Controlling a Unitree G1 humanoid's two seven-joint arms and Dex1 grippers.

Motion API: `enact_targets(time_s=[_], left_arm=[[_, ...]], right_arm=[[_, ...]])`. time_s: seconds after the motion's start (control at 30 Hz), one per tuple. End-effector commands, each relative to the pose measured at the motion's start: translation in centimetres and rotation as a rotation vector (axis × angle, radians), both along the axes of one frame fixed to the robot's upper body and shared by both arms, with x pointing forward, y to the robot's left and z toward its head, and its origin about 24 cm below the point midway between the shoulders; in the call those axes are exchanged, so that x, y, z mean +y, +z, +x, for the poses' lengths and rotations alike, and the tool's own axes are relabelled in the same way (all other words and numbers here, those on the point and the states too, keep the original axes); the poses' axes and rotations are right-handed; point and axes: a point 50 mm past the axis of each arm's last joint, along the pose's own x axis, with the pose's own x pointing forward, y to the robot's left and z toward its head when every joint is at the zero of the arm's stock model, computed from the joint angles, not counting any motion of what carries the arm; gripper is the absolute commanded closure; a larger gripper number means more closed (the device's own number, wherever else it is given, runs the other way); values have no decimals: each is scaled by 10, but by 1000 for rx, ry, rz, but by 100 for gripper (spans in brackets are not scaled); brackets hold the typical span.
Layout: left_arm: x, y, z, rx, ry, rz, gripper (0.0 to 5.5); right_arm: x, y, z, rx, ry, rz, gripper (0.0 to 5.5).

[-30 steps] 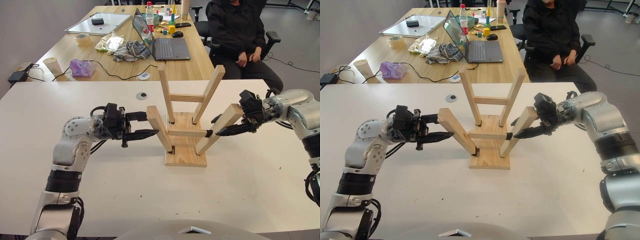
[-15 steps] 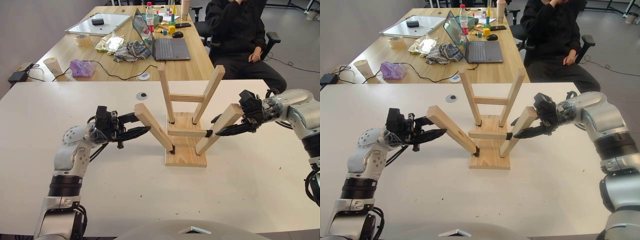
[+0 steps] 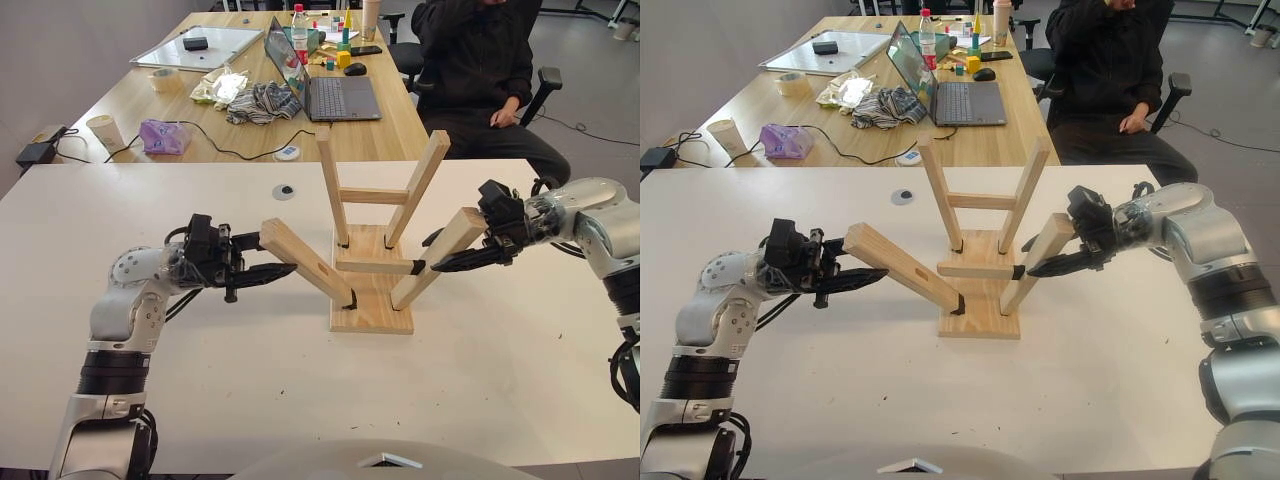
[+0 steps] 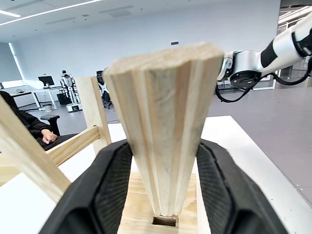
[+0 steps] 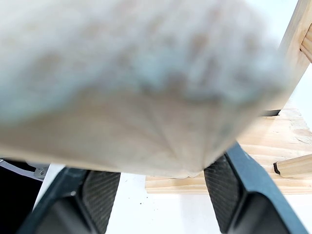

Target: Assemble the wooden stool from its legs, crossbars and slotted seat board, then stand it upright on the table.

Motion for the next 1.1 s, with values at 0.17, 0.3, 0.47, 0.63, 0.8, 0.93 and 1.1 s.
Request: enact_targets(time_s=[0.17,0.3,0.47,0.63,0.8,0.93,1.1], left_arm=[[0,5,4,-51,-13,86,351],[1,4,6,-49,-9,116,351],[4,6,8,-45,-14,142,351],[4,8,9,-47,-19,153,351],[2,14,8,-61,-28,134,351],[2,17,9,-69,-30,141,351],[-1,21,9,-80,-34,143,351]], right_arm=[[0,-40,-12,155,-2,-63,315],[1,-40,-12,155,-2,-61,315],[1,-40,-13,157,-2,-58,315],[1,-41,-13,158,-3,-55,315],[1,-42,-14,161,-3,-54,315],[1,-42,-15,163,-5,-52,315],[1,-43,-15,164,-6,-50,315]])
